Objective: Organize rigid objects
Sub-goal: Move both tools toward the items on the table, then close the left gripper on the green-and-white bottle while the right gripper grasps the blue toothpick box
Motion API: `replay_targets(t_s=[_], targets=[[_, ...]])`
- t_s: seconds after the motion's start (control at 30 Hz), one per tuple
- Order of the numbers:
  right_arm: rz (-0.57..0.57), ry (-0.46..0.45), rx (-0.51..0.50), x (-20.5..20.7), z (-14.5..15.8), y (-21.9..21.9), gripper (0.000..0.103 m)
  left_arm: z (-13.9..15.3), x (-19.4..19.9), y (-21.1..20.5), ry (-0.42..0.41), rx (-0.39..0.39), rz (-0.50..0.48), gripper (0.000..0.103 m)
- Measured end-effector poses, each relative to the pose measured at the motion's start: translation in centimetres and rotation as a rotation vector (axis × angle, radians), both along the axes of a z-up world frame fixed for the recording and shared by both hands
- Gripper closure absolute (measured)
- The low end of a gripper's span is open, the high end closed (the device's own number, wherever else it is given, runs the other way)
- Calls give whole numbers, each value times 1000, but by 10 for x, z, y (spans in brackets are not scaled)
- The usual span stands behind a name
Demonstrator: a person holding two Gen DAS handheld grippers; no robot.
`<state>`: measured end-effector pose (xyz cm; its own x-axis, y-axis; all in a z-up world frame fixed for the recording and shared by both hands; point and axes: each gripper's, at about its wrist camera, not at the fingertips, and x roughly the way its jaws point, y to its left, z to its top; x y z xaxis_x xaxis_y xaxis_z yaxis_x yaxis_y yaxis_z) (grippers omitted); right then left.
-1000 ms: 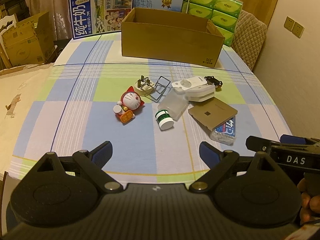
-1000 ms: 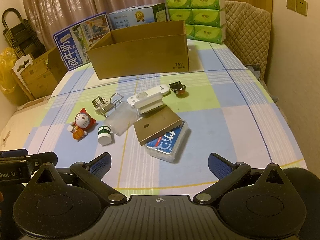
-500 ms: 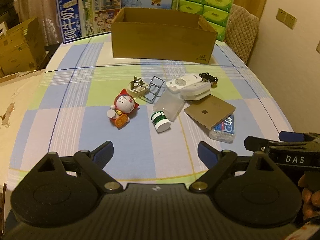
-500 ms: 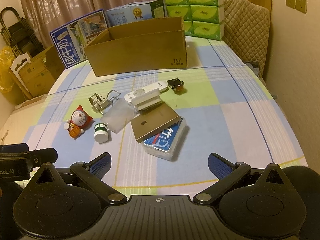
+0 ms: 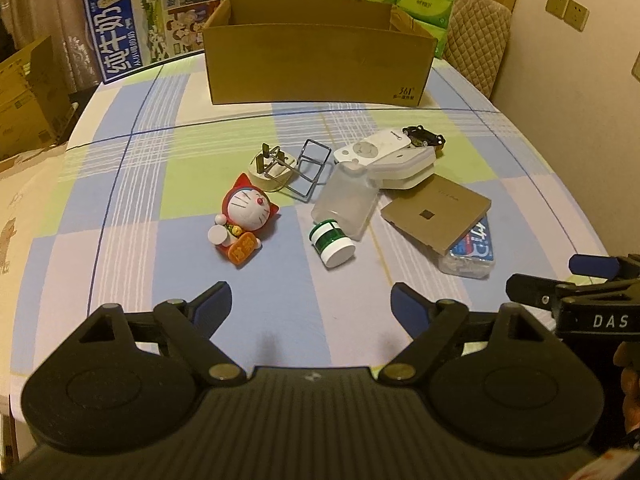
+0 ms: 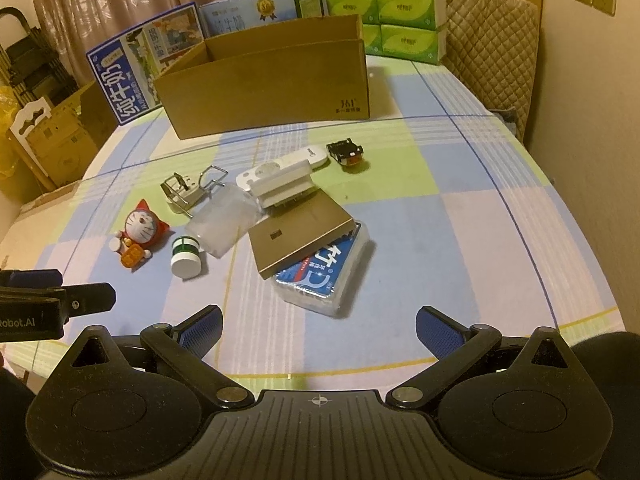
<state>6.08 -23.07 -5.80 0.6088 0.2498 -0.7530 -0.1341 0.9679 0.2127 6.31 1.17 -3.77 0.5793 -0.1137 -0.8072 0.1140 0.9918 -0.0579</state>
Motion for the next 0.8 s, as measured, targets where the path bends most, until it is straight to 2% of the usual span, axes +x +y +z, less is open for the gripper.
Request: replay_targets(t_s=[0.27, 0.33, 0.4, 0.8], targets=[[-9, 4, -7, 14, -15, 2, 3, -14, 28, -2, 7, 34, -103, 24], [-9, 1, -13, 18, -18, 4, 6, -19, 35, -3, 17, 36, -127, 25], [-5, 4, -18, 23, -23, 5, 15, -25, 41, -4, 28, 45, -147, 26], [8, 52, -62, 56, -59, 19, 26, -52, 65, -4, 87, 60, -185, 26]])
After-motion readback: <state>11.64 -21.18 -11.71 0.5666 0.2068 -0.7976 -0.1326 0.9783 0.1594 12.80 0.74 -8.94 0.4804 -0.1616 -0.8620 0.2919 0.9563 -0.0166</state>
